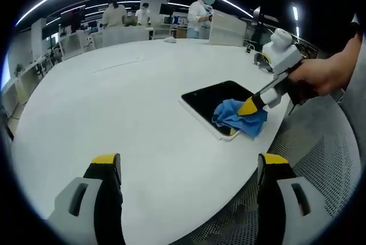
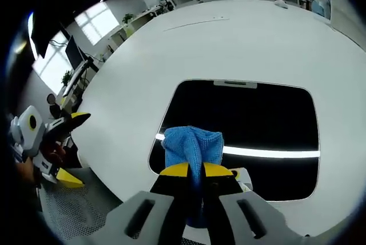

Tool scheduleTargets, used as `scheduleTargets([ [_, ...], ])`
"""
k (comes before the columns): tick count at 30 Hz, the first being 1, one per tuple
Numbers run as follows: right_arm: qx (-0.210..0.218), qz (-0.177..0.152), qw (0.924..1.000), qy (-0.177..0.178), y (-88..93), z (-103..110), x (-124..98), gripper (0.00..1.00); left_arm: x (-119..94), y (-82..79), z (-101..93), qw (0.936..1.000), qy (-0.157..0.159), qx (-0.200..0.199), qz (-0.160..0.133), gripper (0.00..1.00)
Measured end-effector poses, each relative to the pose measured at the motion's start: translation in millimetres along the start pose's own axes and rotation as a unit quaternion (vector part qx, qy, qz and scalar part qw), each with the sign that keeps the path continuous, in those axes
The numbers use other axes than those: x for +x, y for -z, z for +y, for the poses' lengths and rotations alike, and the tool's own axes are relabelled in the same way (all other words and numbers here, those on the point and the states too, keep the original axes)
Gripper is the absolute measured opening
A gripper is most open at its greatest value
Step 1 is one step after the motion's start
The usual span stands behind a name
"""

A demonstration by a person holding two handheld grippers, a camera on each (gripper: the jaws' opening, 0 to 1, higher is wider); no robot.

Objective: Wipe the mirror surface with the cleaning cloth until all visible marks leave the cleaned area.

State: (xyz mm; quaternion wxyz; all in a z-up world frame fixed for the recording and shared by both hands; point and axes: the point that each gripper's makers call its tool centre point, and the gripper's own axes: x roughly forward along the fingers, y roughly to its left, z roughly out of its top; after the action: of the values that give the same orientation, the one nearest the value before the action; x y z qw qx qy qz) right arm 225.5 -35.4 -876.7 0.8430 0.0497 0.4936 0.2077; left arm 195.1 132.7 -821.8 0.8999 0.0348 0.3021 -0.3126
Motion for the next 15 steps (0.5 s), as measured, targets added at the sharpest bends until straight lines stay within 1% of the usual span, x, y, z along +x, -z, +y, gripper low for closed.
scheduleTargets([
  [7,0.002,0.001,1.0000,-0.001,1.2,-2.3,-0.4,0.02,0.4,0.9,0.8,1.0000,0.000,0.000,0.001,0.99],
  [15,0.006,0.001,1.0000,0.002,4.1,-8.1,-3.0,0.02,-1.0,-1.4,-4.4,1.0000,0.002,0.001,0.003,0.99],
])
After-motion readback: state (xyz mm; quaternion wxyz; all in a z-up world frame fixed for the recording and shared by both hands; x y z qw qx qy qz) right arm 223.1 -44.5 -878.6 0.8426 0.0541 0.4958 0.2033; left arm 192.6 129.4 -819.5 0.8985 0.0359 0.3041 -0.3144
